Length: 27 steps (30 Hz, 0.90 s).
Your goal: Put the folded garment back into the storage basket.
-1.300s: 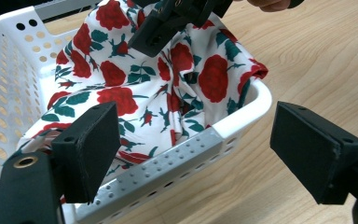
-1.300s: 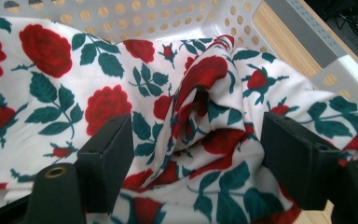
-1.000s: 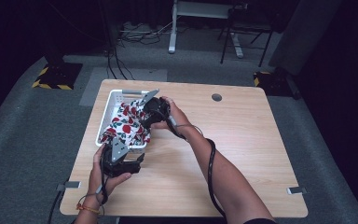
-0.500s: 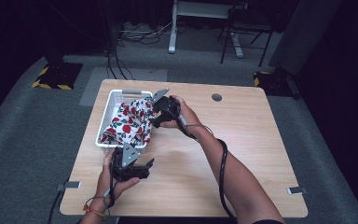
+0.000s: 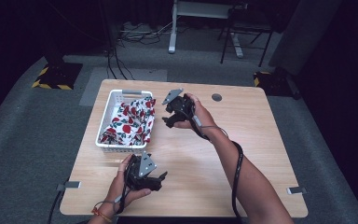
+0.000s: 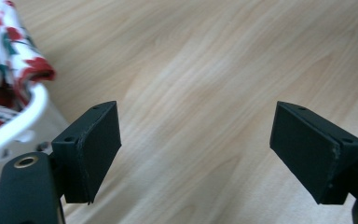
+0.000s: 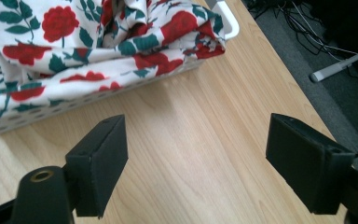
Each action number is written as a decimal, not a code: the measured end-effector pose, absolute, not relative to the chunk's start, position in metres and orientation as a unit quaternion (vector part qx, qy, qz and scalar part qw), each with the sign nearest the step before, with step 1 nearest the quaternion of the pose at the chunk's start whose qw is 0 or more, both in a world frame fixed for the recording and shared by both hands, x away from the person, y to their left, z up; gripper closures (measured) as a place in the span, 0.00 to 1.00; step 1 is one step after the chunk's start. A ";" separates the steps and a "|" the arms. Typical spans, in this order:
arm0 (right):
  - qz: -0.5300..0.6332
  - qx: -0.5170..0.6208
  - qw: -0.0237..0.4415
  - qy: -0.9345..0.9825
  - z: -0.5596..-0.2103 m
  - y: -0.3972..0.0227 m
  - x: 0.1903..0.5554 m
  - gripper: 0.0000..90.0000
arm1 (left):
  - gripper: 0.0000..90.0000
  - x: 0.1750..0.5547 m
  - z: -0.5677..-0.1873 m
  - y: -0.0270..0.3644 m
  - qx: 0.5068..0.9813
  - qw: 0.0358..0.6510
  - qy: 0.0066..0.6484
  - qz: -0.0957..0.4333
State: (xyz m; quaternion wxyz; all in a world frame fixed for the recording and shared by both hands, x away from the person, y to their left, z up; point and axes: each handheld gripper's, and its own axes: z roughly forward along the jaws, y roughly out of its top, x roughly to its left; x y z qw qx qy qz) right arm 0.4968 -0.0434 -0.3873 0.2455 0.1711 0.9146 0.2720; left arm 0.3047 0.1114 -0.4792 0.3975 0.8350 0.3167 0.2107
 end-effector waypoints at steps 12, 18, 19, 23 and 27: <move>0.247 0.181 0.250 0.919 -0.393 -0.070 0.489 0.23 | 0.18 0.300 -0.494 0.093 0.857 0.377 0.297 0.188; 0.238 0.185 0.248 0.921 -0.398 -0.086 0.481 0.22 | 0.18 0.299 -0.498 0.088 0.862 0.373 0.294 0.178; 0.239 0.184 0.248 0.921 -0.398 -0.089 0.480 0.22 | 0.18 0.299 -0.499 0.087 0.863 0.370 0.293 0.178; 0.237 0.186 0.245 0.922 -0.403 -0.101 0.474 0.22 | 0.18 0.298 -0.501 0.083 0.867 0.368 0.288 0.174; 0.233 0.186 0.248 0.922 -0.409 -0.114 0.467 0.22 | 0.18 0.297 -0.503 0.081 0.869 0.369 0.287 0.165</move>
